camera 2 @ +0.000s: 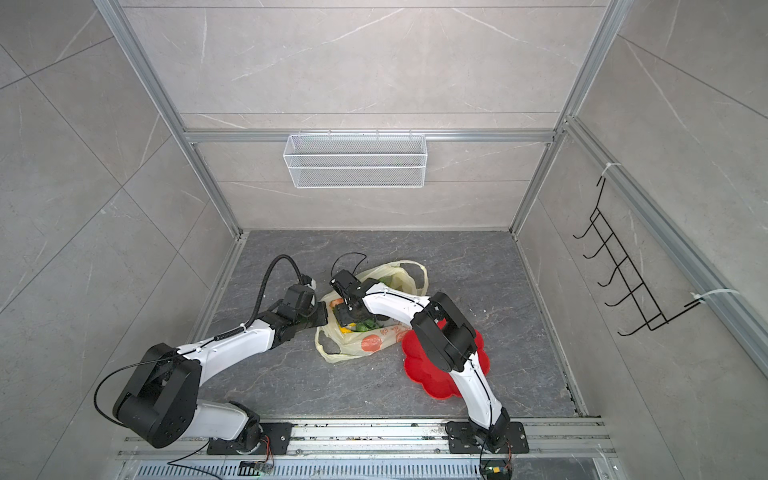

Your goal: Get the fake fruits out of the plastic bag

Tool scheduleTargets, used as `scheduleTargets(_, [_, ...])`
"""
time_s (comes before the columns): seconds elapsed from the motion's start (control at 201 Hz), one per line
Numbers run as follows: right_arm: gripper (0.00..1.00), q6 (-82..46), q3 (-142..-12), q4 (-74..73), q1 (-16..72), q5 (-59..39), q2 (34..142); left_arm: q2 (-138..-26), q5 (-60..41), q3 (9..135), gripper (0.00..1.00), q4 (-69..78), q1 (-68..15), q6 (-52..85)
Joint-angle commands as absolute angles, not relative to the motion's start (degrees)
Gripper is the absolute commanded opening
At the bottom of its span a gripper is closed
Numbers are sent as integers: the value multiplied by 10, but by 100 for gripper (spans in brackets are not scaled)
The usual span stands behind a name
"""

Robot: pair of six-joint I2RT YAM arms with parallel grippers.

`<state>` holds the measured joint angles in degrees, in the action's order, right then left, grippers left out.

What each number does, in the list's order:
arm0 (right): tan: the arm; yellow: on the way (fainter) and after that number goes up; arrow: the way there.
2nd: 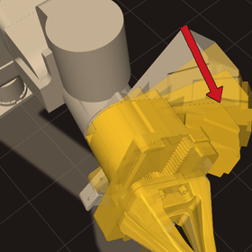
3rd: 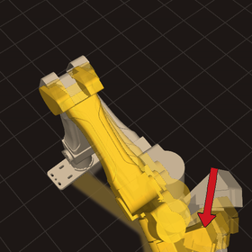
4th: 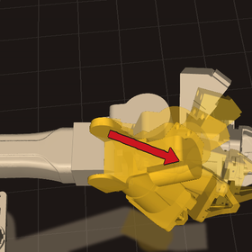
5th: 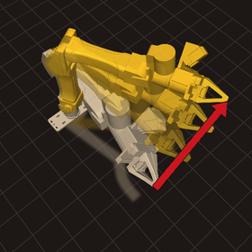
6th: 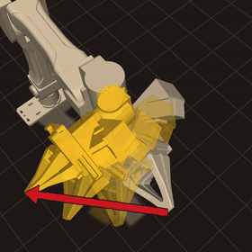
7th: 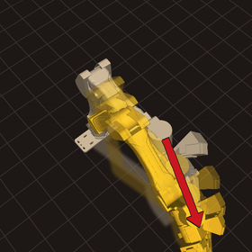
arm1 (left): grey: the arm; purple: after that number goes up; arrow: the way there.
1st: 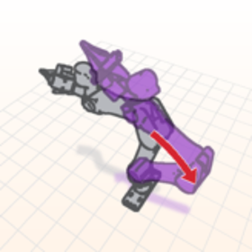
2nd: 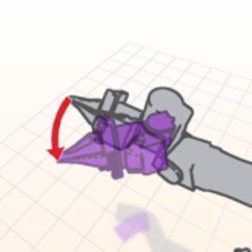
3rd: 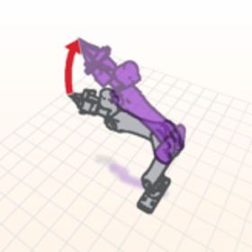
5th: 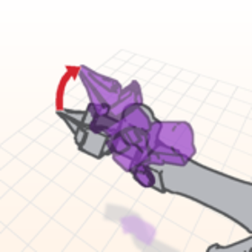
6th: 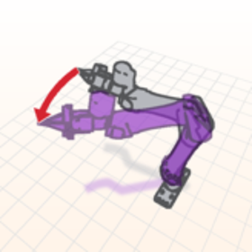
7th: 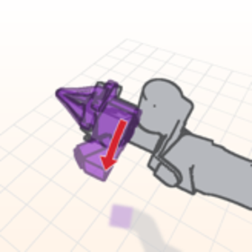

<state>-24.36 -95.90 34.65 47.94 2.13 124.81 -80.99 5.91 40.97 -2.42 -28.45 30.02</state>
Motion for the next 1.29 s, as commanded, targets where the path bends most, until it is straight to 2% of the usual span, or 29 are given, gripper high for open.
scheduleTargets(0.0, [66, -240, -979, 374, 481, 23, 1224, -811, 67, 409, 8, -9, -280, 303])
scheduleTargets(0.483, [64, -208, -945, 450, 481, 58, 1120, -815, 68, 411, 8, -12, -280, 302])
scheduleTargets(0.767, [62, -193, -867, 570, 481, 80, 1016, -815, 65, 411, 8, -12, -280, 302])
scheduleTargets(0.986, [59, -227, -788, 674, 481, 93, 940, -812, 70, 412, 8, -17, -280, 300])
scheduleTargets(1.29, [65, -293, -699, 737, 473, 101, 897, -815, 67, 413, 8, -17, -281, 301])
